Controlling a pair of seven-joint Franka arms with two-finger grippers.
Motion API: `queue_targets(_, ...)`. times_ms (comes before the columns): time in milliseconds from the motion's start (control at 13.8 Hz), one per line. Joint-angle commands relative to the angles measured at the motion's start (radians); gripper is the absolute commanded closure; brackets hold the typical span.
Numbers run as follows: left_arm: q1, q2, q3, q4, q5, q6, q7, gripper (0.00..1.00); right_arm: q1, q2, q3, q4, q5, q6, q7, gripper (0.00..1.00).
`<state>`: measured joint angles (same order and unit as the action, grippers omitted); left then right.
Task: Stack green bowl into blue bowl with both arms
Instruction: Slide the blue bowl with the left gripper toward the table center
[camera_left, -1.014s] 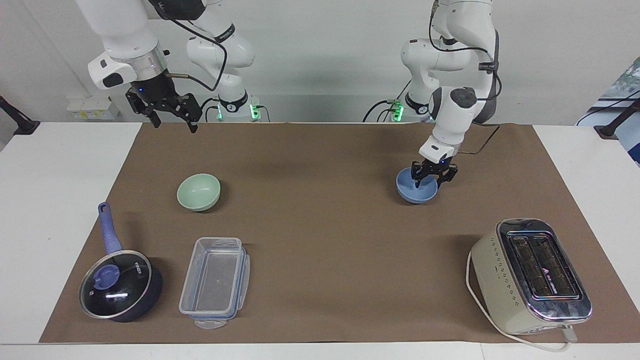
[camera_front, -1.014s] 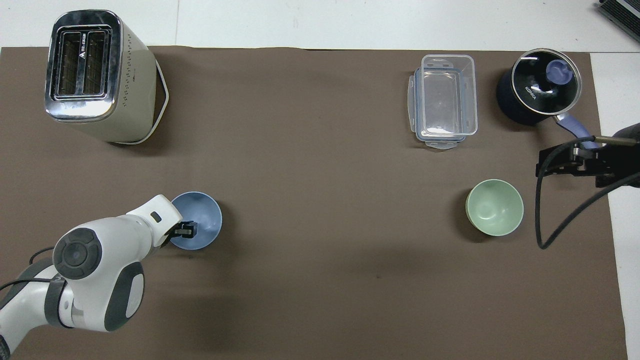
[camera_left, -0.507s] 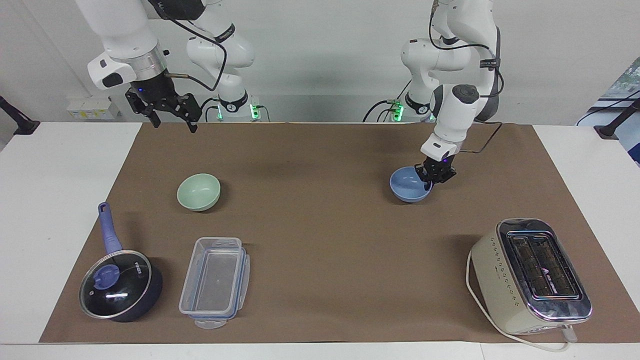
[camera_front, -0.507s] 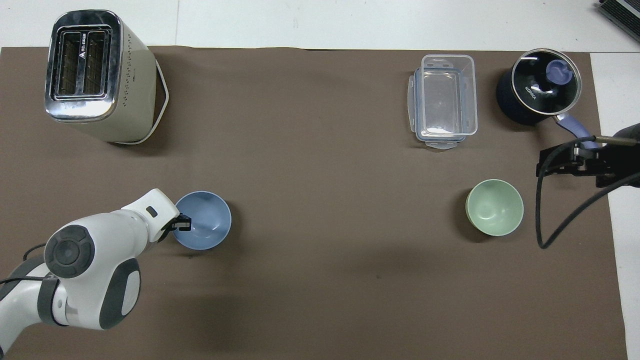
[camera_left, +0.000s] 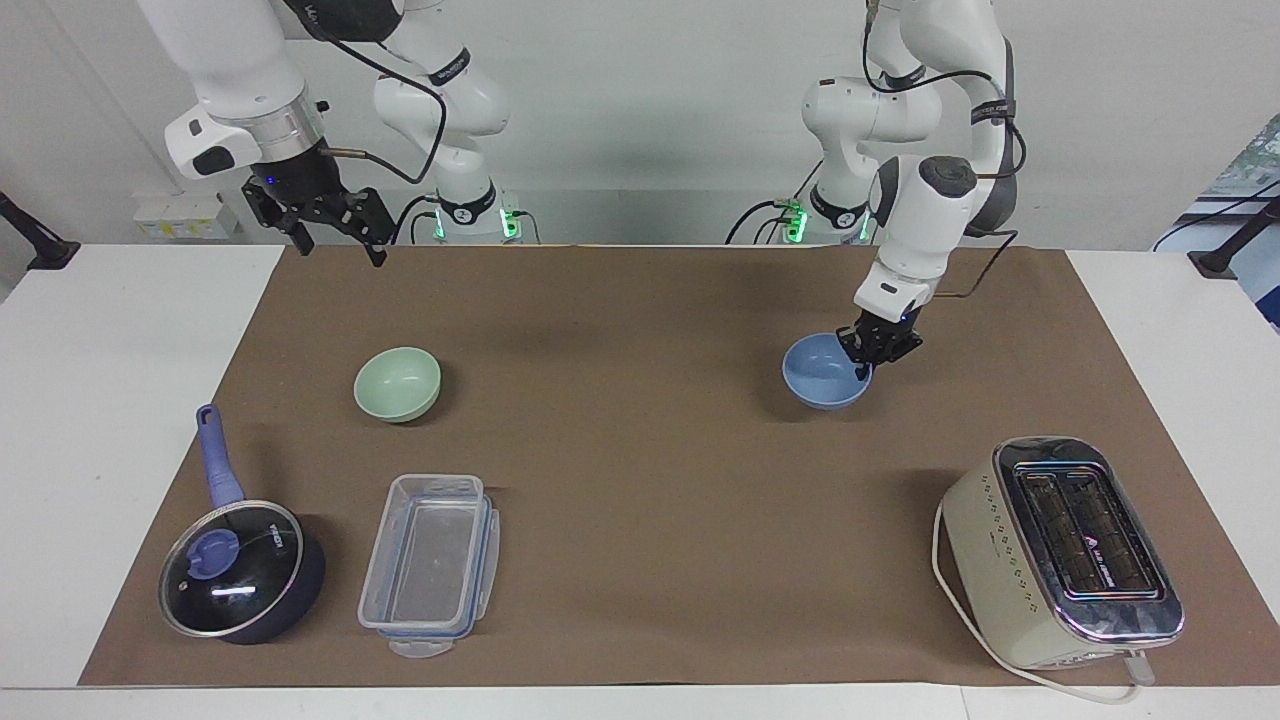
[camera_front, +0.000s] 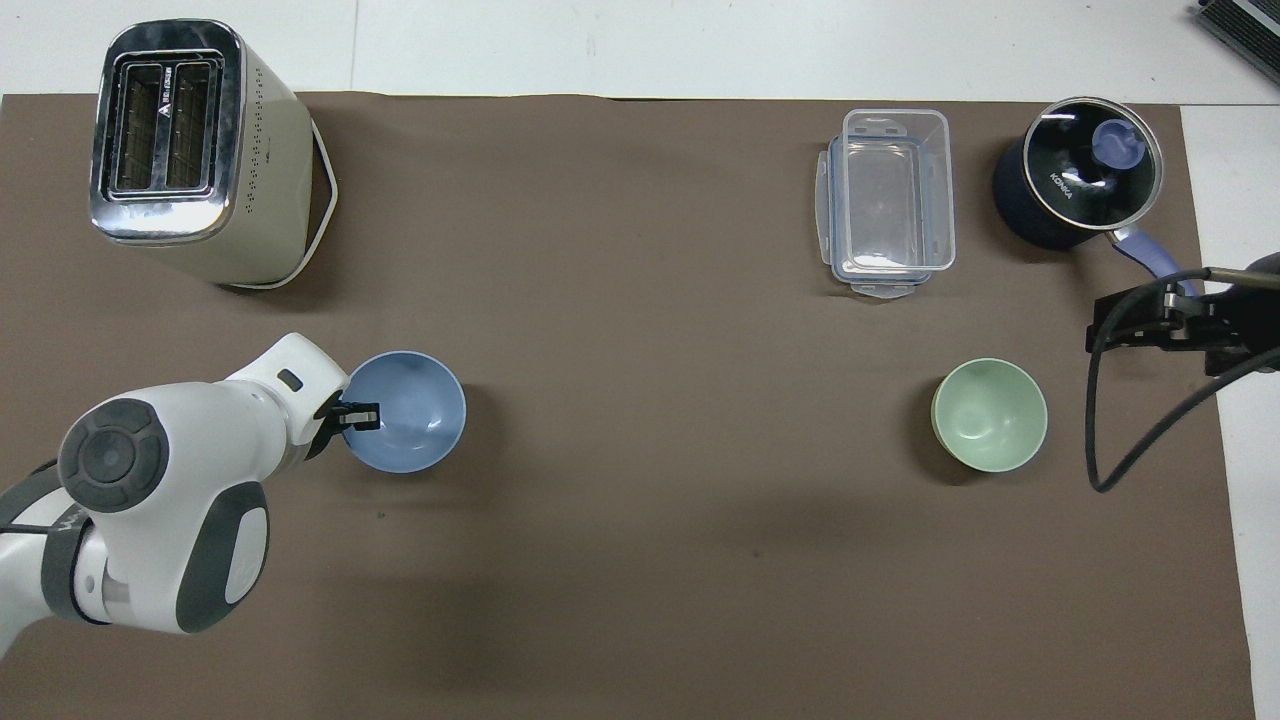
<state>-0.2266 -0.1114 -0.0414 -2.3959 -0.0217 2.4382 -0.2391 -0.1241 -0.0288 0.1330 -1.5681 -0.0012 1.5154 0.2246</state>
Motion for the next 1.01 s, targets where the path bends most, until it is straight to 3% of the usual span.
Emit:
queue_targets(0, -0.109, 0.003, 0.008, 0.089, 0.011, -0.175, -0.091, 1.00, -0.012, -0.020, -0.003, -0.024, 0.018, 0.019, -0.033, 0.00)
queue_targets(145, -0.166, -0.002, 0.005, 0.090, 0.003, -0.192, -0.092, 1.00, -0.012, -0.020, -0.003, -0.026, 0.018, 0.020, -0.033, 0.00)
queue_targets(435, -0.273, -0.005, 0.003, 0.093, -0.165, -0.179, -0.117, 1.00, -0.012, -0.020, -0.003, -0.027, 0.018, 0.020, -0.031, 0.00)
queue_targets(652, -0.338, -0.005, 0.003, 0.087, -0.271, -0.108, -0.112, 1.00, -0.012, -0.022, -0.003, -0.027, 0.018, 0.022, -0.033, 0.00)
queue_targets(942, -0.437, 0.044, 0.003, 0.067, -0.316, 0.028, -0.111, 1.00, -0.012, -0.022, -0.003, -0.029, 0.018, 0.022, -0.033, 0.00)
